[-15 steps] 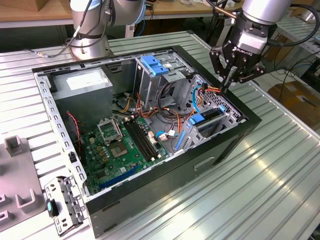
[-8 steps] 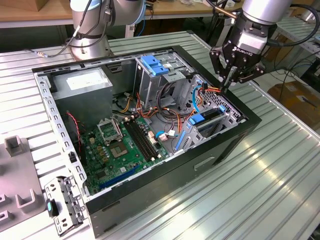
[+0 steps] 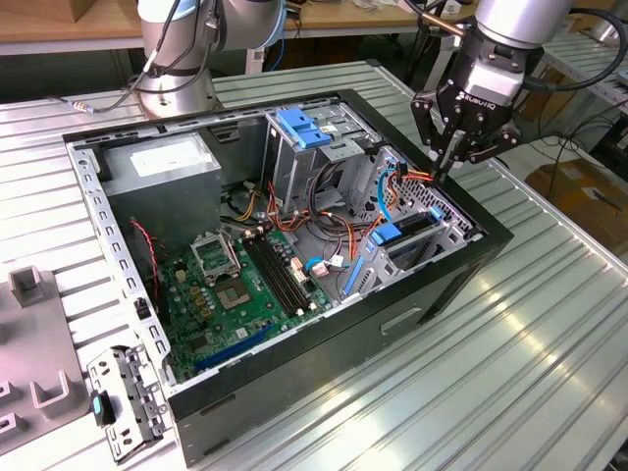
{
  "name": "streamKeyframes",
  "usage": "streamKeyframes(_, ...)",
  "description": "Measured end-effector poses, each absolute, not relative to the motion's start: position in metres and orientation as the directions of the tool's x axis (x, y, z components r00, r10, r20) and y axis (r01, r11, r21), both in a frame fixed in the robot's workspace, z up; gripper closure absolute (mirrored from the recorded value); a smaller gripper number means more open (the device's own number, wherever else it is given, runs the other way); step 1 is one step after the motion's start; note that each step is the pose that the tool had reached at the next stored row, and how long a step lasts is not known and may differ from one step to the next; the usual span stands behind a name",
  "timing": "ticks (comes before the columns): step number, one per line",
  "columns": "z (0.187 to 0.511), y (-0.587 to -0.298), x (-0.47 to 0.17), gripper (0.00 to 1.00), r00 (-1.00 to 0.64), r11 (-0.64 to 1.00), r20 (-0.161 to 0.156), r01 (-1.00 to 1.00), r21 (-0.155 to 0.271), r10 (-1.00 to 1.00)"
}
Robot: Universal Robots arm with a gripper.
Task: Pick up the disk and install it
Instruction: 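Insert the first disk wire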
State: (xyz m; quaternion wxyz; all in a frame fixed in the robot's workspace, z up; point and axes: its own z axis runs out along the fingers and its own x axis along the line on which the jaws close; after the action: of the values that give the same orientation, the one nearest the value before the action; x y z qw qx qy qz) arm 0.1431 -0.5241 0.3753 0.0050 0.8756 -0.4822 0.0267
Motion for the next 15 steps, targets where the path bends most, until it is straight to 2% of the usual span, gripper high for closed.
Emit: streamKeyframes(15,0.3749,-0.5241,0.1354,0.84,0.393,-0.394,0.052,-0.919,-0.018,-0.918)
